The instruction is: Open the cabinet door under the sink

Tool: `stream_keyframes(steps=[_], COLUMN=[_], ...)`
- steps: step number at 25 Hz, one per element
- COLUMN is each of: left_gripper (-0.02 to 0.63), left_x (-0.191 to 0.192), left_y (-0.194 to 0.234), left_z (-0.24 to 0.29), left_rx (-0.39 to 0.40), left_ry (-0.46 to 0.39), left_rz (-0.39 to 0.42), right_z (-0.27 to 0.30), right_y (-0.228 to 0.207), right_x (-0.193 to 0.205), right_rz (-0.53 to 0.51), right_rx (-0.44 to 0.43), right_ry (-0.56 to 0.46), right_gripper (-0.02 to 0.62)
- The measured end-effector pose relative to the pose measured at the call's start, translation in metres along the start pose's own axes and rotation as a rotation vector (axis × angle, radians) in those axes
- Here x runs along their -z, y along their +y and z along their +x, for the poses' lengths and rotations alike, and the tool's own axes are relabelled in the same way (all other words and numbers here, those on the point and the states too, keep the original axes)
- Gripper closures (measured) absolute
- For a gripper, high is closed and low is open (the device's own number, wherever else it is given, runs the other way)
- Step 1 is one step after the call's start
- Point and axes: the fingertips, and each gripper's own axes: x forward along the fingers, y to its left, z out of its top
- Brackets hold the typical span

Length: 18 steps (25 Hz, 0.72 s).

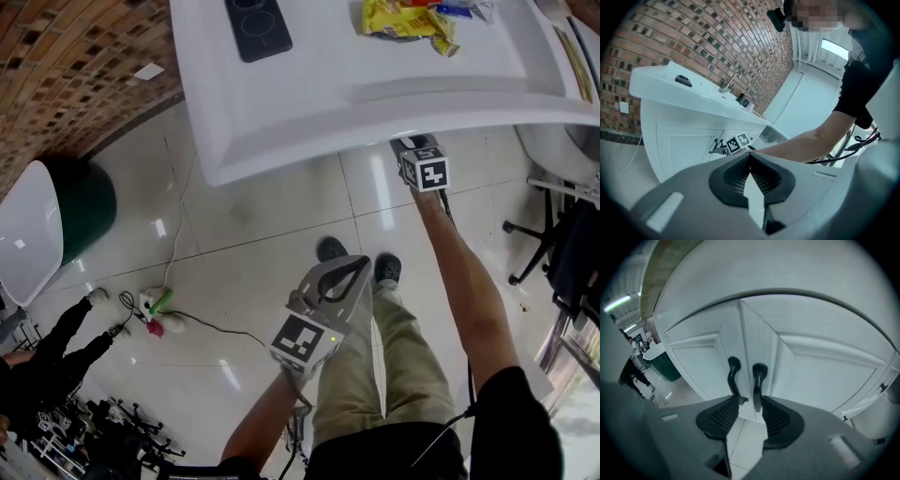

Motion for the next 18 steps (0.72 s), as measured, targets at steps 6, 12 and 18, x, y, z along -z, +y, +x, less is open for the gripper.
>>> stream_keyframes(steps=[6,12,18], left_gripper=[0.589,0.589,0.589], left_x=[-0.002,-0.002,0.001], left_y=[0.011,0.012,0.008], left_z=[-0.007,-0.007,-0.009], left_rx=[-0.014,-0.011,-0.003], left_ry=[-0.002,-0.005,0.001], left_rz=[-0.005,-0.013,-0.02], right_z=[0.003,0.004,0.0], right_y=[-0.003,-0.003,-0.009], right_x=[0.0,-0.001,0.007], right_rz=[0.0,-0.009,0.0], right_rx=[0.013,0.01,0.038], right_ry=[-0.008,0.001,0.018], right_gripper=[0.454,0.454,0.495])
